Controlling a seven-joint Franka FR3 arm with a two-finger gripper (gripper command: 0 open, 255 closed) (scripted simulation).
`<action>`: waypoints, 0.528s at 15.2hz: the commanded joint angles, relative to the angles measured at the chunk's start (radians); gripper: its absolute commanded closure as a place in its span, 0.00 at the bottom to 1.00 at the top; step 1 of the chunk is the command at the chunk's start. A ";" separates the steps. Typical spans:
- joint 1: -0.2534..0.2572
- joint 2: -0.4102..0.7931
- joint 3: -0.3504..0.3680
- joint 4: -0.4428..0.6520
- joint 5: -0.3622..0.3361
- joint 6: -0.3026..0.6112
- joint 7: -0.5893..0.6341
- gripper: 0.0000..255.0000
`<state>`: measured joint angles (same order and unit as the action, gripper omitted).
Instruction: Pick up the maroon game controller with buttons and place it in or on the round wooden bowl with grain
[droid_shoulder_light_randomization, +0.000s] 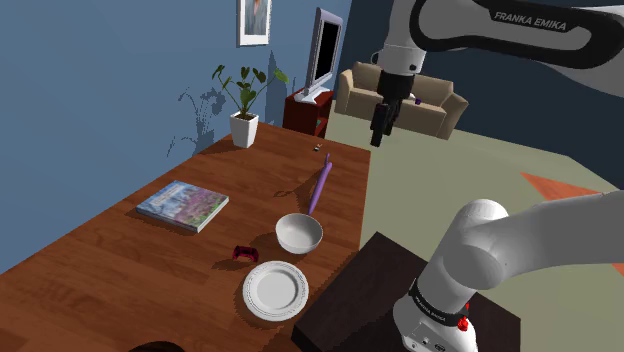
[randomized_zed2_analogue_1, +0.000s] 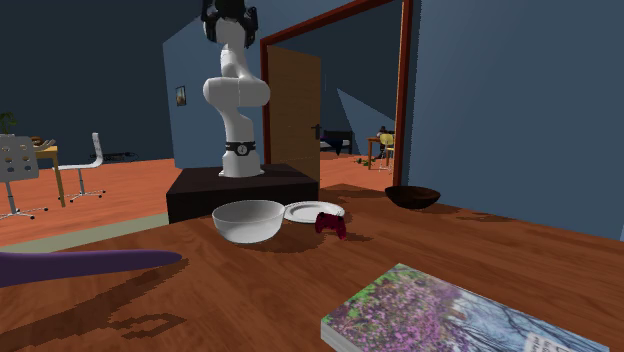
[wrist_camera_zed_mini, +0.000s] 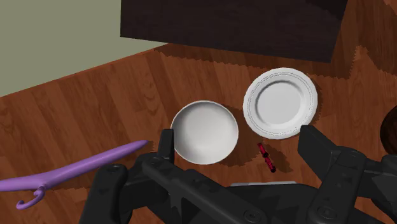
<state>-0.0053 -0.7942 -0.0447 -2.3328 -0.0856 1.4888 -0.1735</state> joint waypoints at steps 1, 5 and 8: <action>0.000 0.000 0.000 0.000 0.000 0.000 0.000 0.00; 0.022 0.042 0.017 -0.092 0.013 0.142 0.008 0.00; 0.039 0.089 0.030 -0.148 0.021 0.251 0.014 0.00</action>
<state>0.0259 -0.7243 -0.0238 -2.4648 -0.0712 1.7003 -0.1669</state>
